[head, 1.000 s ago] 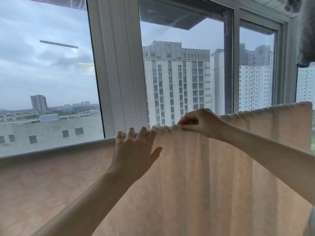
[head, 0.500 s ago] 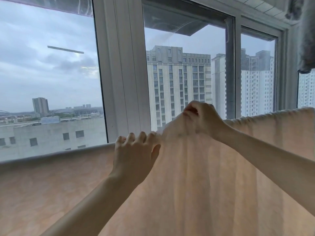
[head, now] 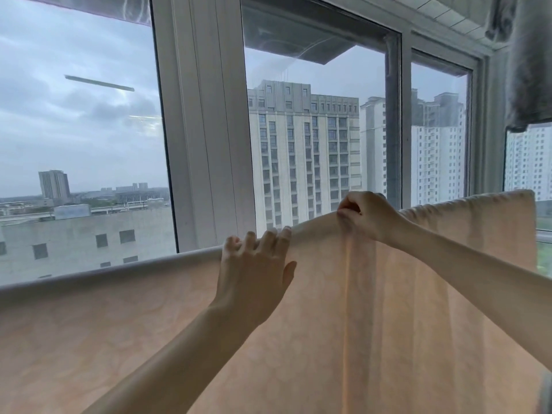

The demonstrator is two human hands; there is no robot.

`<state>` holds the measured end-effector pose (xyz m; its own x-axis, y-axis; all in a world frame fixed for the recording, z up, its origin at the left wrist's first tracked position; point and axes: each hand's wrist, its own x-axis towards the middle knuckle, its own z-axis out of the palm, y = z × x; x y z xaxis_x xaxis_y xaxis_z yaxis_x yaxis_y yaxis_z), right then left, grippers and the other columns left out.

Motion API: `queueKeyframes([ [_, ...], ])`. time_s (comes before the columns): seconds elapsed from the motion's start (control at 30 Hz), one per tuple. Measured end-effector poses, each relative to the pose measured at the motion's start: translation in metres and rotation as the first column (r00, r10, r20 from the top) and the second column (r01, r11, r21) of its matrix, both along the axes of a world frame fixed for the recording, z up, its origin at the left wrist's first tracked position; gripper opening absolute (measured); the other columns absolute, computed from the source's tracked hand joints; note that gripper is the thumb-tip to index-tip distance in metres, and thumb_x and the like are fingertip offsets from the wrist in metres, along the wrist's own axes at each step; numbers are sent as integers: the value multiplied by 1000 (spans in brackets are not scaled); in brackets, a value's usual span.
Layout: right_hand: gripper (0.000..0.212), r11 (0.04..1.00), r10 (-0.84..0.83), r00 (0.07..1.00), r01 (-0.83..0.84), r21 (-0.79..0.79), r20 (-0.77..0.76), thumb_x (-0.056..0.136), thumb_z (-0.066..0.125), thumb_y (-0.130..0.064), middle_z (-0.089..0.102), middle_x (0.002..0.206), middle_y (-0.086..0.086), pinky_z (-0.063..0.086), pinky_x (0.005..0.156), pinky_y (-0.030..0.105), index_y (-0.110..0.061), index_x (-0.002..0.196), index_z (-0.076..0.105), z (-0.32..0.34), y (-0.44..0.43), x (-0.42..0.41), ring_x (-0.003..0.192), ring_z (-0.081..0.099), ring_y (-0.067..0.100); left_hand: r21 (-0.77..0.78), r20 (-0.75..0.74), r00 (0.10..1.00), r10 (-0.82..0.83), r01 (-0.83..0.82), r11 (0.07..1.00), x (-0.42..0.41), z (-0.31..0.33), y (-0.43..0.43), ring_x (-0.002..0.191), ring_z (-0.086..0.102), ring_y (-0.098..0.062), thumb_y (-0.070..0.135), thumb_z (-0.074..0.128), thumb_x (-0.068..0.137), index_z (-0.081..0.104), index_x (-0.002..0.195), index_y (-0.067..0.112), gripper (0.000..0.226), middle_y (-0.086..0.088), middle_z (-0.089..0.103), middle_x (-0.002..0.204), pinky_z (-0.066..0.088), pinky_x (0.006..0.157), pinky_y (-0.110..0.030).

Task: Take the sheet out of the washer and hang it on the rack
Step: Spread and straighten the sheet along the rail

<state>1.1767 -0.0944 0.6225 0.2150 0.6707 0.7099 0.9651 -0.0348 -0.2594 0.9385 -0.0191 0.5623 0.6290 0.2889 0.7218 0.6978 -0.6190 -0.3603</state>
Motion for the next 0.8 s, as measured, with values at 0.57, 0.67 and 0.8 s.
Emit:
queueKeyframes([
  [0.57, 8, 991, 119, 983, -125, 38, 140, 91, 62, -12, 68, 90, -1, 42, 81, 19, -10, 96, 69, -2, 13, 19, 81, 56, 8, -26, -9, 999, 51, -51, 998, 67, -4, -14, 120, 48, -32, 67, 33, 90, 15, 148, 32, 70, 1, 38, 148, 33, 96, -54],
  [0.67, 9, 983, 173, 973, -179, 26, 156, 91, 61, -13, 68, 90, -1, 41, 79, 18, -11, 96, 68, 1, 20, 25, 79, 55, 7, -73, 39, 995, 93, -90, 993, 79, -2, -18, 118, 51, -31, 72, 34, 85, 24, 145, 35, 71, 4, 45, 142, 34, 97, -54],
  [0.8, 6, 956, 291, 945, -293, -14, 151, 90, 63, -14, 70, 87, -4, 47, 78, 18, -13, 91, 69, 1, 22, 40, 79, 61, 6, -83, 106, 985, 137, -128, 988, 89, -2, -23, 113, 54, -26, 73, 34, 85, 41, 137, 32, 67, 6, 57, 129, 37, 98, -48],
])
